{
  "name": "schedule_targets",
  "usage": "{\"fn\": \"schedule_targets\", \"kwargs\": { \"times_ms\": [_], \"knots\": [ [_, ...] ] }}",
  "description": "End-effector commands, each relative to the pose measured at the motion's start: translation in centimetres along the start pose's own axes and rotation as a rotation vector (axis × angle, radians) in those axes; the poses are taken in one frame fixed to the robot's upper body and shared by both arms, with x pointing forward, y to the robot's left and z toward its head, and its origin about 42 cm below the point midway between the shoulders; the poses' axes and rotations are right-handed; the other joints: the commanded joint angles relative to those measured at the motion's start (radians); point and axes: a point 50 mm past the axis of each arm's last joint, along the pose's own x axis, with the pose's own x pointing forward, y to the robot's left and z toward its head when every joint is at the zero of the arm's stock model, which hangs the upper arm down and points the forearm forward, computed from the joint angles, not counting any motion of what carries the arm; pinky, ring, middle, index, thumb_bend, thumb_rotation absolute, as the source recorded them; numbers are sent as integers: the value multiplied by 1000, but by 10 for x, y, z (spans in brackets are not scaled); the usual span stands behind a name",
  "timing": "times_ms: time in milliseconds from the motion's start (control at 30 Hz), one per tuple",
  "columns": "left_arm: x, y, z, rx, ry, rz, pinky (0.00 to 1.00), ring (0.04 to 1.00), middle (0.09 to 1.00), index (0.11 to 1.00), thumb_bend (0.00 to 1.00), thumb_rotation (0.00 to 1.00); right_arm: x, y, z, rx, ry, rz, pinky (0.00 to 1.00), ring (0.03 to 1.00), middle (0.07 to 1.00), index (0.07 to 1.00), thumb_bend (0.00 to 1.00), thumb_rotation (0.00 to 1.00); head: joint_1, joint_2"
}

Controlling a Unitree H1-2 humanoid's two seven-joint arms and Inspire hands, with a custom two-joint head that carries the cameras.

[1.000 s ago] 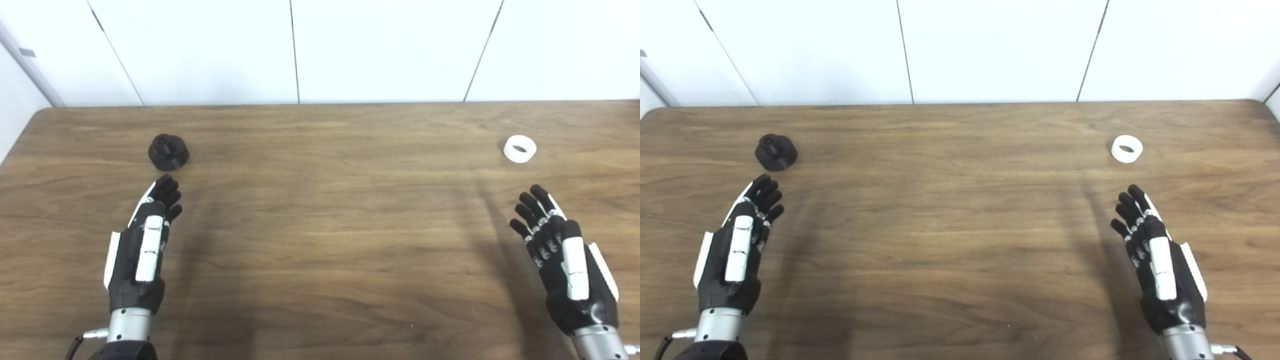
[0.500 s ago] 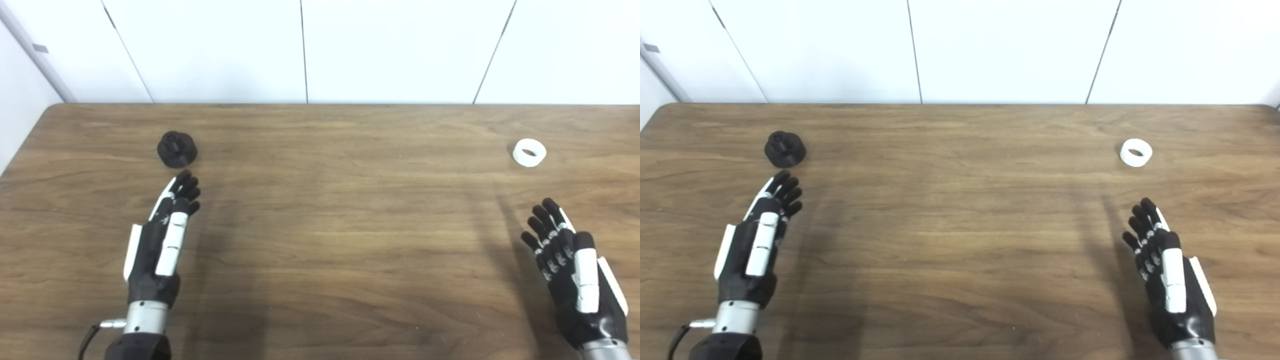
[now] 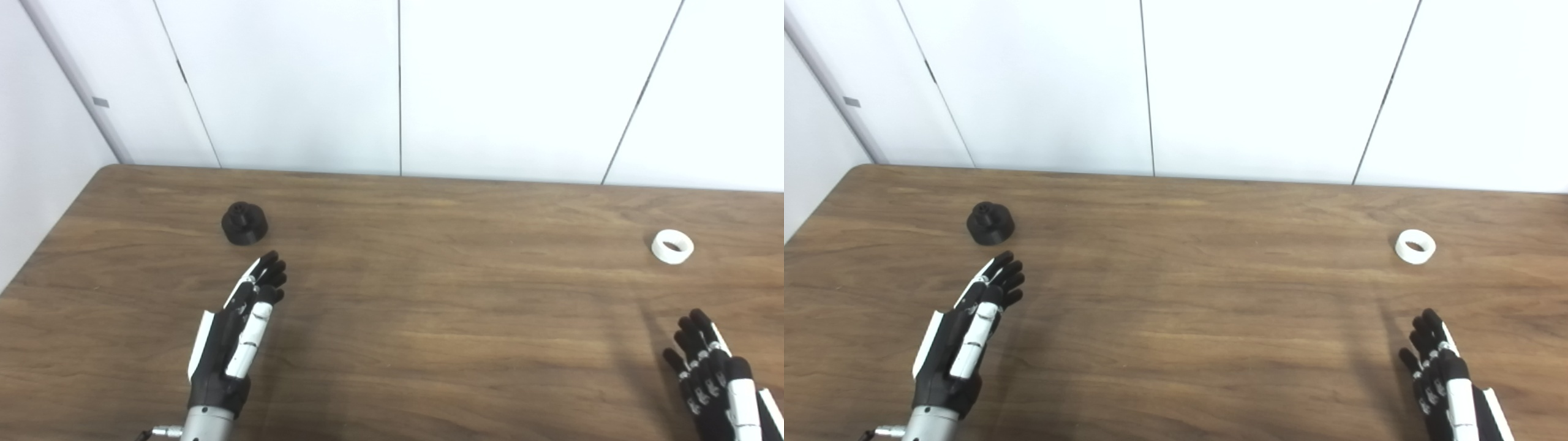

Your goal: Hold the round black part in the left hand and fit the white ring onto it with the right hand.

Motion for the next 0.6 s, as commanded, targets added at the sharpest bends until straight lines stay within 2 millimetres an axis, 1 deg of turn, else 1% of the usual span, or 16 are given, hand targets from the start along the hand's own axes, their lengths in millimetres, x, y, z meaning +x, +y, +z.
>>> {"fn": "schedule_targets", "kwargs": {
  "times_ms": [0, 167, 300, 433, 467, 567],
  "knots": [
    [-69, 5, -18, 24, 125, 55, 869, 888, 892, 911, 560, 739, 7, -6, 11, -38, -83, 20, 1000, 1000, 988, 976, 624, 944, 8, -2],
    [-67, 2, -20, 18, 123, 53, 858, 880, 888, 904, 569, 718, 9, -8, 9, -43, -85, 34, 1000, 1000, 1000, 996, 626, 959, 31, -16],
    [-66, 0, -22, 22, 126, 53, 853, 879, 884, 903, 590, 710, 10, -10, 6, -41, -80, 34, 1000, 1000, 1000, 995, 624, 949, 56, -33],
    [-65, -1, -24, 29, 131, 55, 839, 871, 877, 894, 613, 700, 11, -12, 4, -44, -73, 30, 1000, 1000, 1000, 991, 628, 943, 65, -44],
    [-65, -2, -24, 28, 132, 56, 839, 870, 877, 892, 618, 696, 11, -12, 4, -42, -72, 30, 1000, 1000, 1000, 990, 628, 940, 67, -53],
    [-64, -3, -25, 22, 133, 56, 835, 869, 876, 889, 621, 679, 11, -12, 2, -39, -74, 35, 1000, 1000, 1000, 994, 611, 947, 73, -58]
  ]
}}
